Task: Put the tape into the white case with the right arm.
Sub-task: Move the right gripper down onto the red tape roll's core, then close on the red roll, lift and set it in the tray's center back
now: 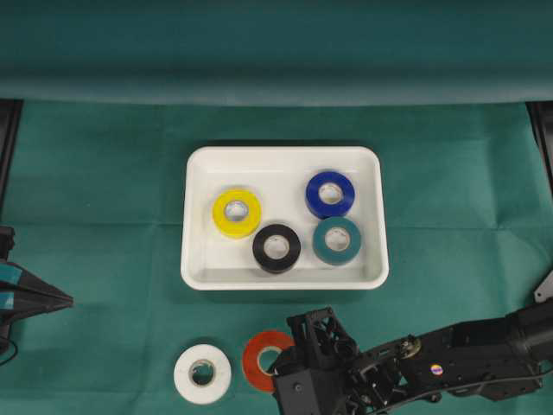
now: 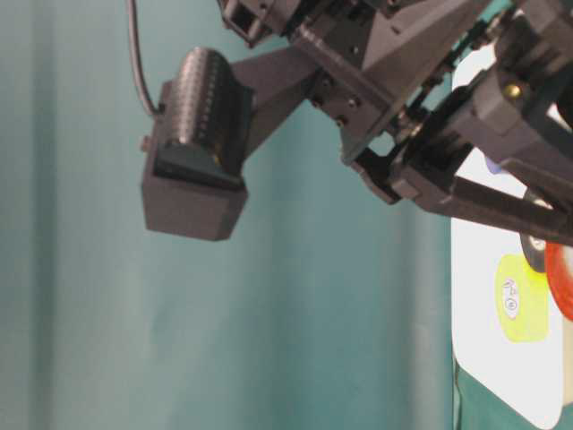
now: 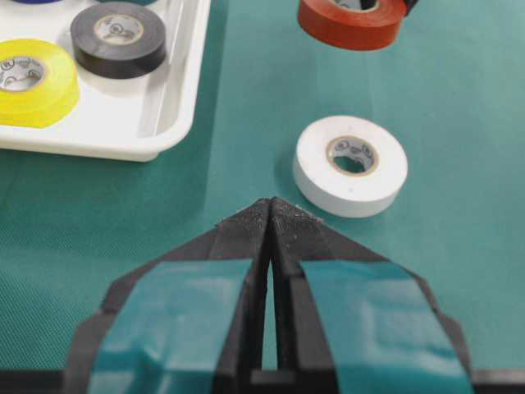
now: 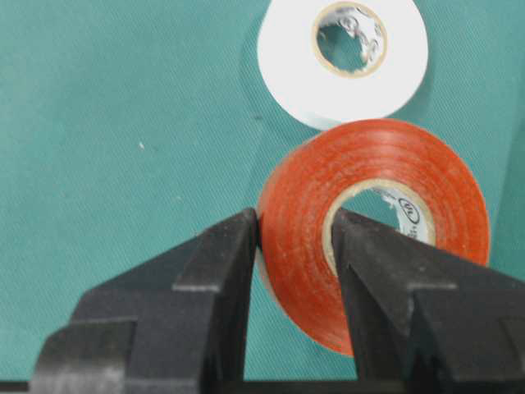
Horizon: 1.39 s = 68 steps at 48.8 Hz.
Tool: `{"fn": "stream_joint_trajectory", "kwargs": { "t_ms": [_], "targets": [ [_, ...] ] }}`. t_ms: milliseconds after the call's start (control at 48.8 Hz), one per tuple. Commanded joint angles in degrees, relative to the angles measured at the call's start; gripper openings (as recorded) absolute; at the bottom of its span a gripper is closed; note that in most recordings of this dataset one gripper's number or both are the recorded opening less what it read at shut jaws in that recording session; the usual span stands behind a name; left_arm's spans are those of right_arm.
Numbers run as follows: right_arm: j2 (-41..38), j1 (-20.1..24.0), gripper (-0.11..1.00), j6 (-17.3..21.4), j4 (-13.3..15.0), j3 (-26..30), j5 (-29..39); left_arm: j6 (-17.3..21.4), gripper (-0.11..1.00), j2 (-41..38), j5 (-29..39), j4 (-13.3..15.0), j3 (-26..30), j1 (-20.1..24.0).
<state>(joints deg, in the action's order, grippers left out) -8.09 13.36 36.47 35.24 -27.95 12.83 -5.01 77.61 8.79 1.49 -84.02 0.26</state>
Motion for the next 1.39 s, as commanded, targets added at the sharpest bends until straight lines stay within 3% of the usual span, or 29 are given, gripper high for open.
{"fn": "stream_joint_trajectory", "kwargs": {
  "t_ms": [0,307,656,1045,1373],
  "targets": [
    [1.93,0.09,0.01,0.09,0.09,1.32,-0.09,0.0,0.0,-0.44,-0.53,0.0,0.79,0.09],
    [1.93,-3.34,0.01,-0.09,0.26,0.97,0.35,0.0,0.0,-0.53,-0.53,0.0,0.7,0.09],
    [2.29,-14.24,0.01,-0.18,5.71,0.79,-0.09,0.0,0.0,-0.53,-0.53,0.0,0.7,0.09],
    [2.2,-25.66,0.01,-0.18,7.38,0.26,-3.34,0.0,0.0,-0.53,-0.53,0.0,0.7,0.09],
    [1.93,-28.13,0.01,-0.62,9.67,-0.26,-4.75,0.0,0.0,-0.53,-0.53,0.0,0.7,0.09]
  ]
}}
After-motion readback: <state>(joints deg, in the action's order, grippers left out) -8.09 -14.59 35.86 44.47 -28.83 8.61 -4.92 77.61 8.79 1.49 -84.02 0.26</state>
